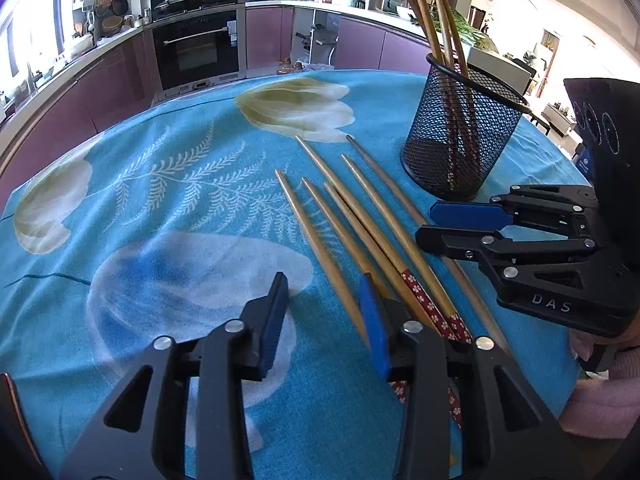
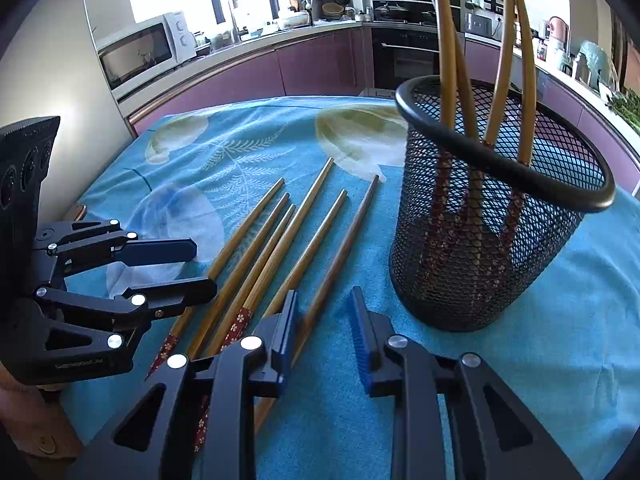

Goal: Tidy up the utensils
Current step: 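Move both tools back over the remaining chopsticks, then grasp another chopstick with each tool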

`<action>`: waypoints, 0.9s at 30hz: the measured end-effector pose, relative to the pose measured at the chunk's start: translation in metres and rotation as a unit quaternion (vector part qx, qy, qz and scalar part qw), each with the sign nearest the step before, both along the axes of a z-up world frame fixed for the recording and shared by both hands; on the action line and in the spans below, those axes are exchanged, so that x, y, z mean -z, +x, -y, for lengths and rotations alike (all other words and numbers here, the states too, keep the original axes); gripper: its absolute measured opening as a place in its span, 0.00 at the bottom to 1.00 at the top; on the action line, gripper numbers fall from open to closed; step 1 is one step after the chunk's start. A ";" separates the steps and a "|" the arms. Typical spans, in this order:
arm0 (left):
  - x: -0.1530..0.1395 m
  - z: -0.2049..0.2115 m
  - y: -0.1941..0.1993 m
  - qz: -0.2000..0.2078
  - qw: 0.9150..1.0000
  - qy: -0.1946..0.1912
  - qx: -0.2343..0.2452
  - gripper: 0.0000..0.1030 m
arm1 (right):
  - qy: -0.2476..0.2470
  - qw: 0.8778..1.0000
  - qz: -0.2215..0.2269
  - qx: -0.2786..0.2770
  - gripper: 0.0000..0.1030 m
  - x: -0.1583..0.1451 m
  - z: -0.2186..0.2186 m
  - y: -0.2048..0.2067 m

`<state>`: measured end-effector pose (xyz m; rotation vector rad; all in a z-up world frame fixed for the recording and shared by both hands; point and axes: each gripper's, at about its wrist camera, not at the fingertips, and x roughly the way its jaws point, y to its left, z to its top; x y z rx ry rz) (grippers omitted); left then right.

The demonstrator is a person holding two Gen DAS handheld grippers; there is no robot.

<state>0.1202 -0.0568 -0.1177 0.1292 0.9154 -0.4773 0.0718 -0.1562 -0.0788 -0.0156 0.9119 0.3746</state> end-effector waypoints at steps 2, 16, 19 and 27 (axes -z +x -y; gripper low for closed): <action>0.000 -0.001 0.002 -0.004 1.000 -0.005 -0.004 0.26 | 0.019 1.000 -0.006 0.002 0.11 0.000 0.004 0.000; -0.007 -0.014 -0.014 -0.008 0.998 -0.063 -0.022 0.07 | 0.078 0.997 0.004 0.010 0.06 -0.012 0.017 -0.015; -0.008 -0.011 -0.017 -0.007 0.998 -0.059 -0.011 0.07 | 0.071 0.997 -0.002 -0.010 0.06 -0.012 0.011 -0.018; 0.002 -0.007 -0.014 -0.021 0.999 -0.040 0.005 0.08 | 0.047 0.998 -0.027 -0.030 0.08 0.001 0.000 -0.017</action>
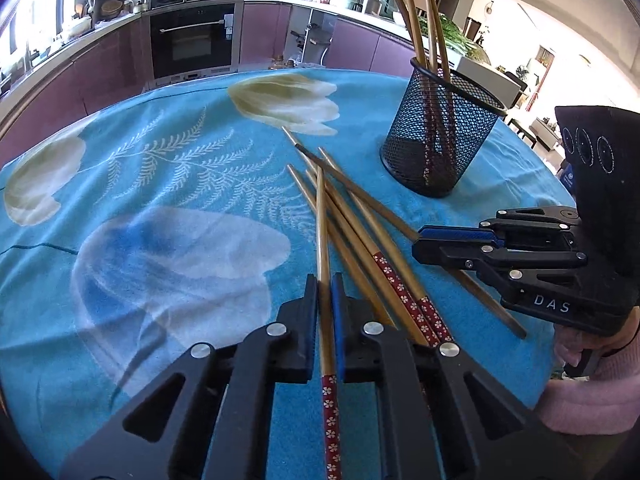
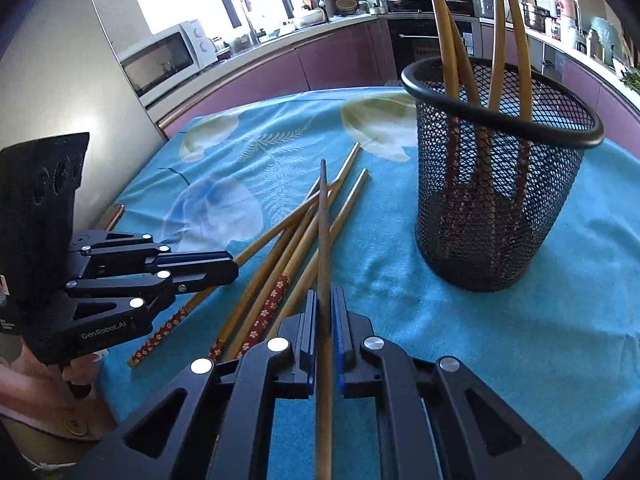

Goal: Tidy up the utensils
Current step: 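Grasp another chopstick with each tool, then lift both held chopsticks upright toward the black mesh cup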

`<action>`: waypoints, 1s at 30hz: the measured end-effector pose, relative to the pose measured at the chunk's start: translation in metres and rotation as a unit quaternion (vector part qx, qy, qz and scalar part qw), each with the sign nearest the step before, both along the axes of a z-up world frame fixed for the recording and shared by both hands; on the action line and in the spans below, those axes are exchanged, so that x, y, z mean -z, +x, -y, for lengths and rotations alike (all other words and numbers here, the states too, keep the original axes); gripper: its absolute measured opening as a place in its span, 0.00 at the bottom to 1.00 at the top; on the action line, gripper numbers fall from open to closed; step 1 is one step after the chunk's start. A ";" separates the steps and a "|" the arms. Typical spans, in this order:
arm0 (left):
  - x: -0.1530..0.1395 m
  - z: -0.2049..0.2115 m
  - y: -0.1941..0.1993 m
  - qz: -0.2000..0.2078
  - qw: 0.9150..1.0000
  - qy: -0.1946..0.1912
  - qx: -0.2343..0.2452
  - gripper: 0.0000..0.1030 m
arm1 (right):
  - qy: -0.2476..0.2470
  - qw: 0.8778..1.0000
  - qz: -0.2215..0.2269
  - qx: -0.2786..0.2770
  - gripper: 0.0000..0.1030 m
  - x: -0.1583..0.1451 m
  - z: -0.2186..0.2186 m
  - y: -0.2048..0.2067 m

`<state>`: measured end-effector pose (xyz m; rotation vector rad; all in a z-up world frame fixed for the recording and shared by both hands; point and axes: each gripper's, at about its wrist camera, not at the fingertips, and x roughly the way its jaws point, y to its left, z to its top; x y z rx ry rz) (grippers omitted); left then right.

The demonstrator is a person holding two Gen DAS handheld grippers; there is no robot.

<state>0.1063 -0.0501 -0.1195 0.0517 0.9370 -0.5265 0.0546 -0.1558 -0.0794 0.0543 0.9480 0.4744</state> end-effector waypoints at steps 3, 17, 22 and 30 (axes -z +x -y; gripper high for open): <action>0.001 0.003 0.002 0.001 1.000 0.010 0.009 0.10 | -0.002 1.000 0.003 0.002 0.08 0.000 -0.001 0.003; -0.002 0.013 0.014 0.003 1.000 0.015 0.007 0.07 | 0.001 1.000 0.026 0.006 0.06 -0.010 0.004 0.007; -0.020 0.009 0.009 0.018 1.000 -0.005 0.012 0.07 | 0.016 0.998 0.056 0.015 0.06 -0.029 0.015 -0.002; -0.061 -0.003 -0.001 0.051 0.997 -0.050 0.027 0.07 | 0.034 0.994 0.097 0.035 0.06 -0.055 0.034 -0.013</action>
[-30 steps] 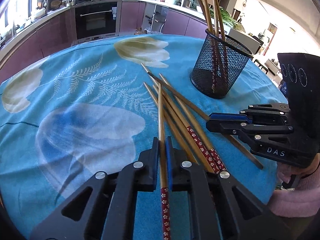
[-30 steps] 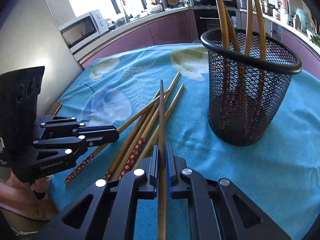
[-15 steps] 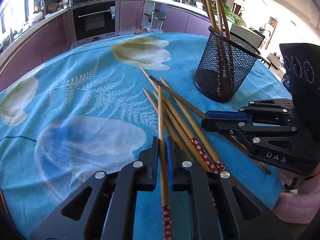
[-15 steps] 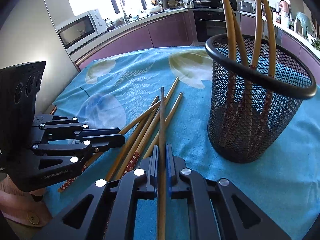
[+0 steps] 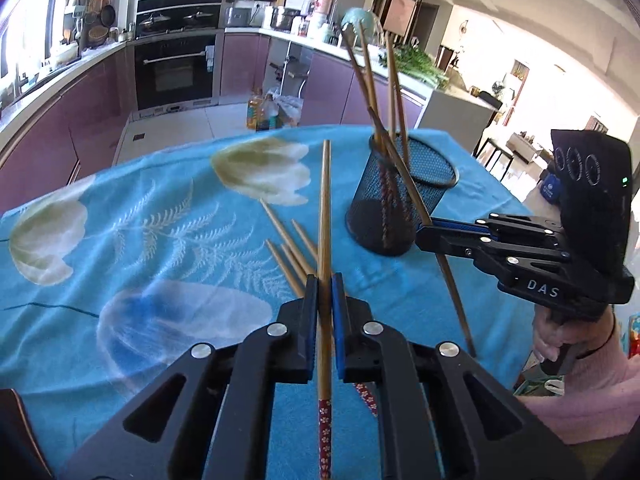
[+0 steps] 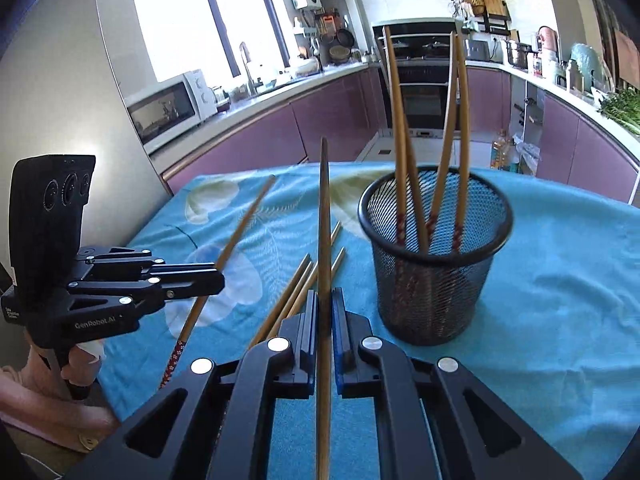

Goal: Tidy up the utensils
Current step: 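Lift both held chopsticks upright toward the black mesh cup, then lower both upright chopsticks into the black mesh cup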

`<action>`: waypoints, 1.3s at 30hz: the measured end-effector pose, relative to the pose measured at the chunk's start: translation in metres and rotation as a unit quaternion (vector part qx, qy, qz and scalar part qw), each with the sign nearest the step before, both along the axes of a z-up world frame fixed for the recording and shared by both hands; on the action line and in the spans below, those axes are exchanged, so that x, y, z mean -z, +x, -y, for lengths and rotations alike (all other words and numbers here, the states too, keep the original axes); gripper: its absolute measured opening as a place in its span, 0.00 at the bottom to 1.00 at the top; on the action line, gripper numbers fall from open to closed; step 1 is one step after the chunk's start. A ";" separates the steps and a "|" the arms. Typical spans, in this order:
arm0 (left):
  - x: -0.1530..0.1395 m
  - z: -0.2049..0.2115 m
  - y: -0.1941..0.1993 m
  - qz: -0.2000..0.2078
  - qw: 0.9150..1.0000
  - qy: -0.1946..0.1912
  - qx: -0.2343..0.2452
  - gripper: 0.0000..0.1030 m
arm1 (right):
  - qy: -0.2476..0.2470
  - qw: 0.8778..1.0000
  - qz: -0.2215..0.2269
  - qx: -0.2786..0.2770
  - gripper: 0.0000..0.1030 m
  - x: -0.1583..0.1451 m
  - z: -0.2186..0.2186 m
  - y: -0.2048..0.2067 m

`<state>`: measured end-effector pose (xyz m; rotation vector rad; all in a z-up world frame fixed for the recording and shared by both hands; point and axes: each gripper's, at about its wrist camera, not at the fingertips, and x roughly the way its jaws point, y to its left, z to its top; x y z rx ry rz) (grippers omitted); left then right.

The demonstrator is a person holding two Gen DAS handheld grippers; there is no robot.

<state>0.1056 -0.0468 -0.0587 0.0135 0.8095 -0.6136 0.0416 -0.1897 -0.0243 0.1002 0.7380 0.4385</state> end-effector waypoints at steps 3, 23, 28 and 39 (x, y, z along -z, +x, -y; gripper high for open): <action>-0.014 -0.004 -0.006 0.008 1.000 -0.016 0.008 0.07 | 0.005 1.000 0.011 0.006 0.06 -0.009 0.006 -0.001; -0.088 -0.011 -0.016 0.079 0.991 -0.106 0.034 0.07 | 0.019 0.996 0.087 0.023 0.06 -0.058 0.034 -0.009; -0.105 0.004 -0.004 0.095 0.988 -0.117 0.038 0.07 | 0.014 0.994 0.110 0.024 0.06 -0.075 0.039 -0.006; -0.142 0.034 0.015 0.132 0.982 -0.129 0.049 0.07 | 0.008 0.988 0.153 0.032 0.06 -0.107 0.056 0.003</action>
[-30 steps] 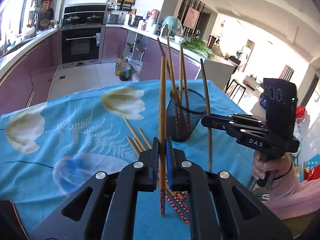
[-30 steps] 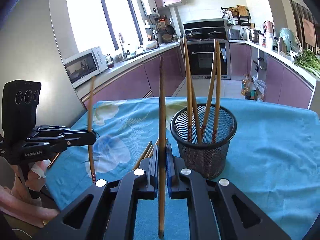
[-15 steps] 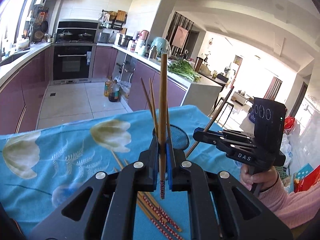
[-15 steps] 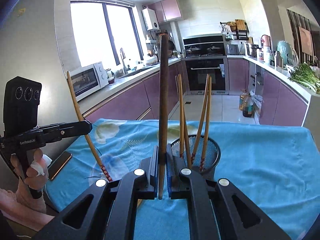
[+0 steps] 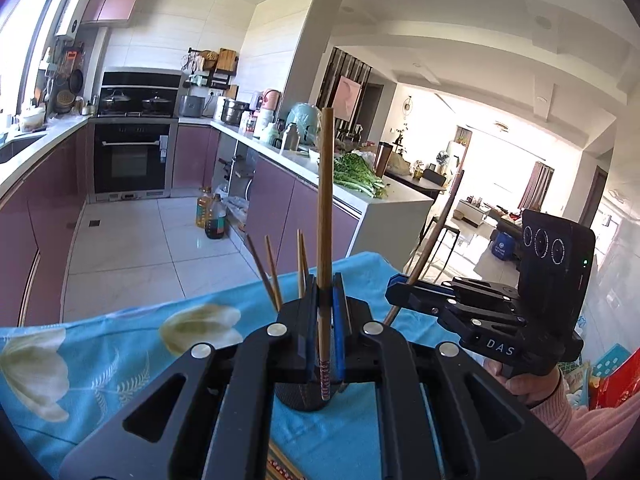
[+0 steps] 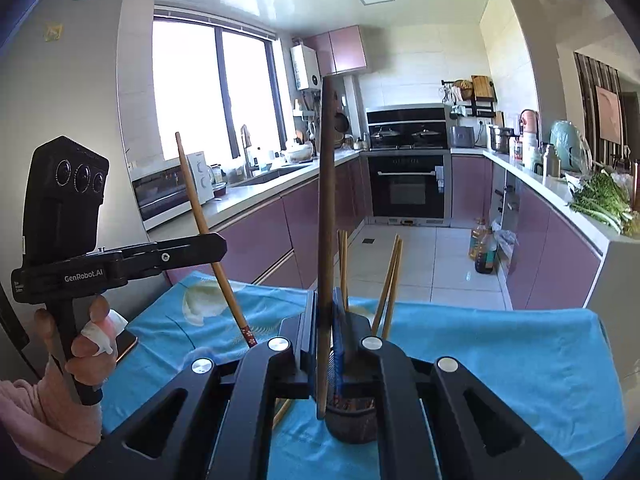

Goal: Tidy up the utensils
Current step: 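Lower both upright chopsticks into the black mesh cup, then open both tools to release the chopsticks inside the cup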

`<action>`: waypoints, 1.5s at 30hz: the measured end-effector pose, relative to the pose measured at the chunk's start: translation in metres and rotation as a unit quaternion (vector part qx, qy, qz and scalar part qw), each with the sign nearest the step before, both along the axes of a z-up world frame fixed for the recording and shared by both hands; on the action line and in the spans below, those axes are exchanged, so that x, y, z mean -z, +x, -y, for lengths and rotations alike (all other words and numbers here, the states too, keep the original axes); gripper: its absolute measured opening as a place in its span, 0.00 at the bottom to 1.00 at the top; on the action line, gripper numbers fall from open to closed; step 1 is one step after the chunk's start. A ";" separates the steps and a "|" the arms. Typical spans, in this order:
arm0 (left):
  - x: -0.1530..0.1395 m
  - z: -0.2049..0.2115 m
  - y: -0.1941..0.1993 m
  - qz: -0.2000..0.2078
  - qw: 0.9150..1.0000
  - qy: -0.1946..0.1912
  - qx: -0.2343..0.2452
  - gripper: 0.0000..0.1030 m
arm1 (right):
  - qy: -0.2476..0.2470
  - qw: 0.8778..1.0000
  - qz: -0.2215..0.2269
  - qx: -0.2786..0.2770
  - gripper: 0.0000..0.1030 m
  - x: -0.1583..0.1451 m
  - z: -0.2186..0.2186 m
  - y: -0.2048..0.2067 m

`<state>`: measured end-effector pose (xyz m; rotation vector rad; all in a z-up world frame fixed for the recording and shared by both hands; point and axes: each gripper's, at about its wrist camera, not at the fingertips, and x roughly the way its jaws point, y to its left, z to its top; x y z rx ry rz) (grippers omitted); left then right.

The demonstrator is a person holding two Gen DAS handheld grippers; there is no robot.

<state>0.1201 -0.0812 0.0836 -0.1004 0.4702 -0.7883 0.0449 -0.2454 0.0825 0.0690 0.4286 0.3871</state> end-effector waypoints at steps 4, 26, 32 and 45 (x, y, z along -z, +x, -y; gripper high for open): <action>-0.006 0.015 0.004 0.013 1.000 0.007 0.001 0.07 | 0.000 1.000 0.009 0.005 0.06 -0.006 0.002 0.004; 0.052 0.076 0.019 -0.033 0.994 0.095 0.031 0.07 | -0.034 0.996 -0.081 0.005 0.06 0.040 -0.005 0.047; 0.073 0.079 0.031 -0.063 0.991 0.116 0.034 0.07 | -0.041 0.993 -0.109 0.003 0.06 0.057 -0.011 0.055; 0.077 0.077 0.052 -0.069 0.990 0.122 0.018 0.27 | -0.012 0.992 -0.120 0.024 0.07 0.068 -0.003 0.063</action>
